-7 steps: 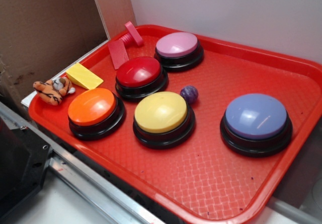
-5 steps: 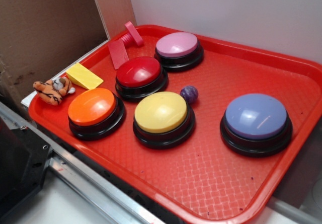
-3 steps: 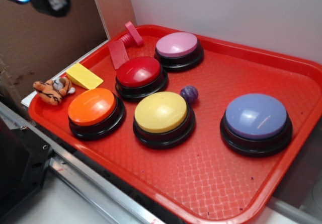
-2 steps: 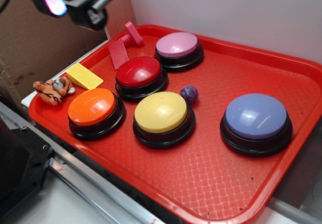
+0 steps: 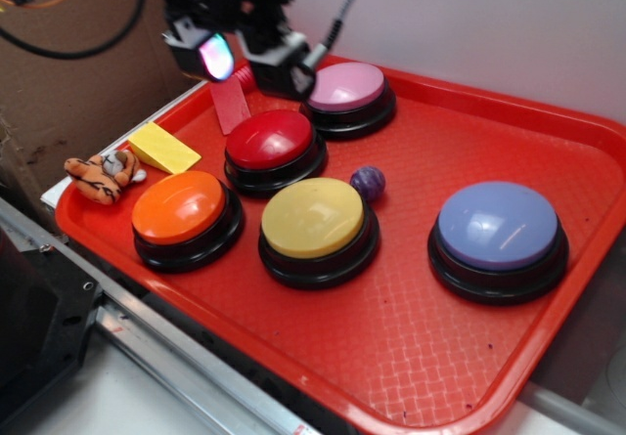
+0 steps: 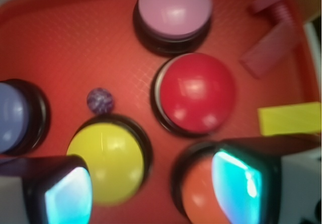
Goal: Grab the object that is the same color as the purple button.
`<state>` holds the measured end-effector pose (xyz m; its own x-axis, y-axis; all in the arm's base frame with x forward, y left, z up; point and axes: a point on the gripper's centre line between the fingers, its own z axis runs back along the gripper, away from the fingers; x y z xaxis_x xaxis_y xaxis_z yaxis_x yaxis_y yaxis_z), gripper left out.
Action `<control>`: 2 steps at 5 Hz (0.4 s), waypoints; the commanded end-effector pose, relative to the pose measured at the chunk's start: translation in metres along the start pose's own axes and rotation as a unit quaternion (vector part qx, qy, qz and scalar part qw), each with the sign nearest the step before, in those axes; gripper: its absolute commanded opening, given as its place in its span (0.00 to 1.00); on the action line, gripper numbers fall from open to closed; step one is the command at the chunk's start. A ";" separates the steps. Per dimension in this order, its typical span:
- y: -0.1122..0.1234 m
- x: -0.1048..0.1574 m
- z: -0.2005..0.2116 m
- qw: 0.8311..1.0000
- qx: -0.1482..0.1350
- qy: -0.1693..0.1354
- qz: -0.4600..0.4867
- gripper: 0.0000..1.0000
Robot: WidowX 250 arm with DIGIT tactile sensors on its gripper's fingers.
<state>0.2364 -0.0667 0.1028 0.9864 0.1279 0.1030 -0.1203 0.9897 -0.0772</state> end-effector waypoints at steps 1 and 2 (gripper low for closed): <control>-0.022 0.052 -0.028 1.000 0.002 -0.030 0.004 1.00; -0.031 0.060 -0.039 0.999 0.004 -0.035 -0.016 1.00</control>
<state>0.2919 -0.0884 0.0553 0.9883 0.0972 0.1171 -0.0930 0.9948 -0.0411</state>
